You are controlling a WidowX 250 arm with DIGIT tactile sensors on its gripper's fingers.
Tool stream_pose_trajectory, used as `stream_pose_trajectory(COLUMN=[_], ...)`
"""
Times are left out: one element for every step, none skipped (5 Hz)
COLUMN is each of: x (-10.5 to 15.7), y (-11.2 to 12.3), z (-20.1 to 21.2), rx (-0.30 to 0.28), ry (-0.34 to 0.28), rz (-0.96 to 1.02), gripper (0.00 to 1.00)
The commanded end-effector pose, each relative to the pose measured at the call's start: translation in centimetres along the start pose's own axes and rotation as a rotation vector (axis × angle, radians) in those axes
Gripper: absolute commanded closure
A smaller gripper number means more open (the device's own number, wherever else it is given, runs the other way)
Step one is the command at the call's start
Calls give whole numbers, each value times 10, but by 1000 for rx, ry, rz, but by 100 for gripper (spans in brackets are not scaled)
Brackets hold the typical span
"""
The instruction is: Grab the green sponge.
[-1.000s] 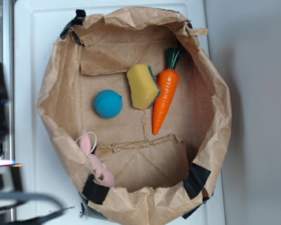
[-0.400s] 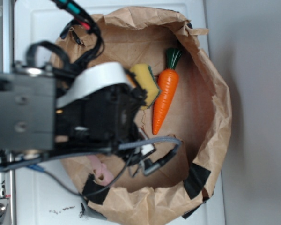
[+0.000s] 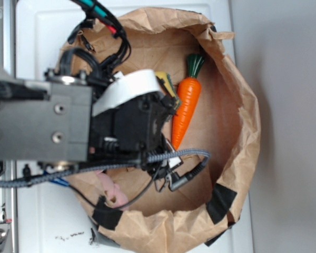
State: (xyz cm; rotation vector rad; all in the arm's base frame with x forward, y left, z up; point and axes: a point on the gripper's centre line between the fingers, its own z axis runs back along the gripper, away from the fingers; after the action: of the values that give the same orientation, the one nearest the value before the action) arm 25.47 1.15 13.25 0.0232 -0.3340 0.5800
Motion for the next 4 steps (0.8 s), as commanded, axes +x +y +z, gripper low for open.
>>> stream_pose_trajectory(x=[25,33,37,35], y=[16,26,31,29], z=[-13,-29,-47,-68], rx=[-46,-37,20,74], ry=[-13,-46,-76,-94], rz=[9,3,-10,-29], gripper=[0,0,0,0])
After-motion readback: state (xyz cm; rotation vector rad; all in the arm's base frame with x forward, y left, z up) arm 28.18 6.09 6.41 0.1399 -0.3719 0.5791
